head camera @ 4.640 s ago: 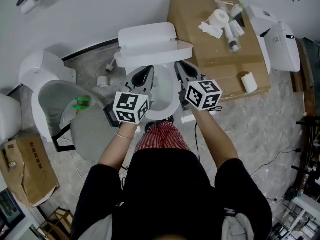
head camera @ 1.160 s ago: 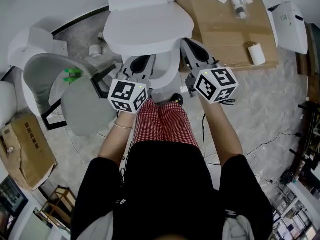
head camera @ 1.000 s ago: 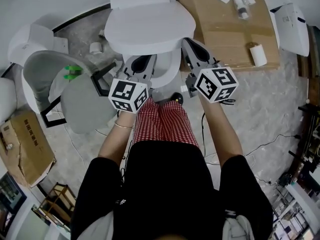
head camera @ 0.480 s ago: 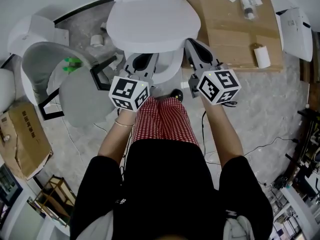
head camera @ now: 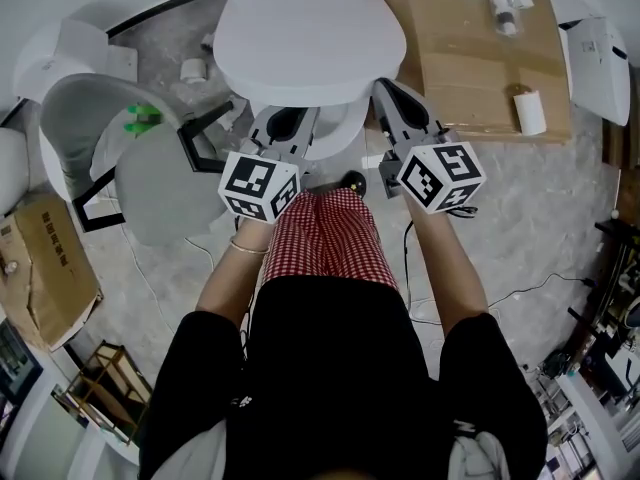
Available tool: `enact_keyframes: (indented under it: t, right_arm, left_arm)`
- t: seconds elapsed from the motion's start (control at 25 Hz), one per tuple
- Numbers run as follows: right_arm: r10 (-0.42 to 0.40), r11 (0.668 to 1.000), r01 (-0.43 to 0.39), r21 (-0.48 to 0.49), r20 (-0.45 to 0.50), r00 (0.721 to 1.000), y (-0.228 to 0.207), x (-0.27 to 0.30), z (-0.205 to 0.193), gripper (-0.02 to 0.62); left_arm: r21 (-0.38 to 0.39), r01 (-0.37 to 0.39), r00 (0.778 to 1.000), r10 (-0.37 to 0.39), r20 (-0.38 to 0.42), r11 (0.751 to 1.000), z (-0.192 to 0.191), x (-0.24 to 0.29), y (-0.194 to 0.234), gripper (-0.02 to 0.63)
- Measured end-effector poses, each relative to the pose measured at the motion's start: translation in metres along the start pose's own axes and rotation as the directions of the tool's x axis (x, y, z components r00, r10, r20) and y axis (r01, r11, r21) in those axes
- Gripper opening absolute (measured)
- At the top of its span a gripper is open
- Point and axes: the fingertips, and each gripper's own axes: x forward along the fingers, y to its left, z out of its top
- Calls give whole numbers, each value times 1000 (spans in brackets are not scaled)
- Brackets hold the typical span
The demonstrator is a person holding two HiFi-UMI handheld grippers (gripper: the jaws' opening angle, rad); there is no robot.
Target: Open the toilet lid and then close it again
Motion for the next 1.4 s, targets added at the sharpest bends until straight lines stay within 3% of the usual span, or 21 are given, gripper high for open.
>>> enact_keyframes:
  t: [1.4]
  right_arm:
    - [39,999,-38,6,-63,997,0,-13,-47,23]
  left_arm:
    - [-5,-38,999,38,-37,999,-50,-13,-3,4]
